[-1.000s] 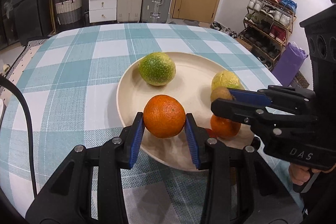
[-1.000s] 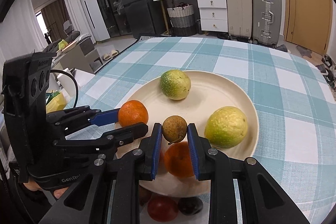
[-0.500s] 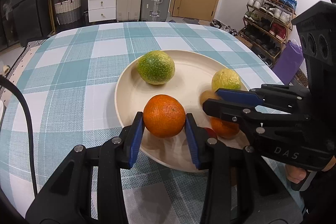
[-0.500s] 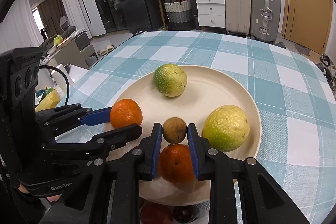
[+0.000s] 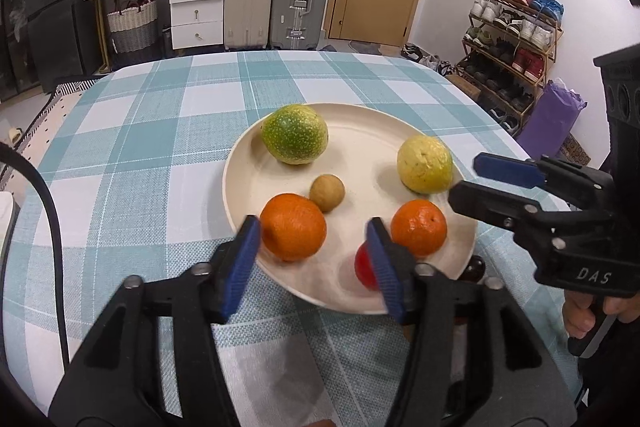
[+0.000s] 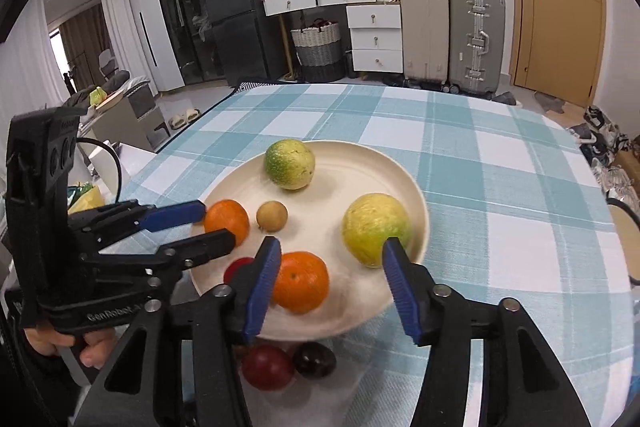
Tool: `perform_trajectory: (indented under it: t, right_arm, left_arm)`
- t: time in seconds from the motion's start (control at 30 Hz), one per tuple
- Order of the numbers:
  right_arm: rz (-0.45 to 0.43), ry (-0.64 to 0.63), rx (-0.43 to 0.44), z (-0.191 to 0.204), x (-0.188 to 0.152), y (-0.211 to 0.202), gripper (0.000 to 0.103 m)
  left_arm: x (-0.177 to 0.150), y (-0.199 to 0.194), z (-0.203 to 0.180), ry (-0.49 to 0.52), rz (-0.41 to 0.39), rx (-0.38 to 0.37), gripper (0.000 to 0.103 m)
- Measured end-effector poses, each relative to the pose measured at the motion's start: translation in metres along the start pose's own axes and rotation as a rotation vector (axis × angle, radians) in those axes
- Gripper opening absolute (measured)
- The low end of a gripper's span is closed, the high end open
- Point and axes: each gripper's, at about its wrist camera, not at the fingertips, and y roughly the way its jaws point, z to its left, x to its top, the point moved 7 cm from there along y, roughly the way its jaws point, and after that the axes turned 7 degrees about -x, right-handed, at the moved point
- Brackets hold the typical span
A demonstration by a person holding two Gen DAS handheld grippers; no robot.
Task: Organize fruits
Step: 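Withdraw both tools from the plate toward the loose fruits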
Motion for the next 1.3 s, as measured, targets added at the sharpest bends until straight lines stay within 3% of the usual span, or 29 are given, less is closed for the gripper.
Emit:
perform_trajectory:
  t: [0.1, 0.23, 0.27, 0.33, 0.77, 1.3]
  right_arm:
    - [-0.006, 0.025, 0.008, -0.007, -0.005, -0.01, 0.091]
    - [0.005, 0.036, -0.028, -0.015, -0.015, -0.019, 0.101]
    - [0.004, 0.032, -0.039, -0.015, -0.017, -0.021, 0.102]
    - [0.002, 0.022, -0.042, -0.015, -0.023, -0.025, 0.103]
    - [0.042, 0.003, -0.024, -0.008, -0.054, -0.035, 0.103]
    - [0.111, 0.02, -0.032, -0.016, -0.068, -0.021, 0.103]
  left_arm:
    - [0.0, -0.015, -0.003, 0.001, -0.029, 0.011, 0.084]
    - [-0.005, -0.032, -0.009, 0.009, -0.044, 0.0, 0.087]
    - [-0.007, -0.037, -0.011, 0.009, -0.046, 0.002, 0.092]
    - [-0.011, -0.043, -0.013, 0.01, -0.047, 0.01, 0.102]
    - [-0.038, -0.069, -0.03, 0.031, -0.035, 0.014, 0.102]
    - [-0.052, -0.055, -0.032, 0.045, 0.031, 0.0, 0.102]
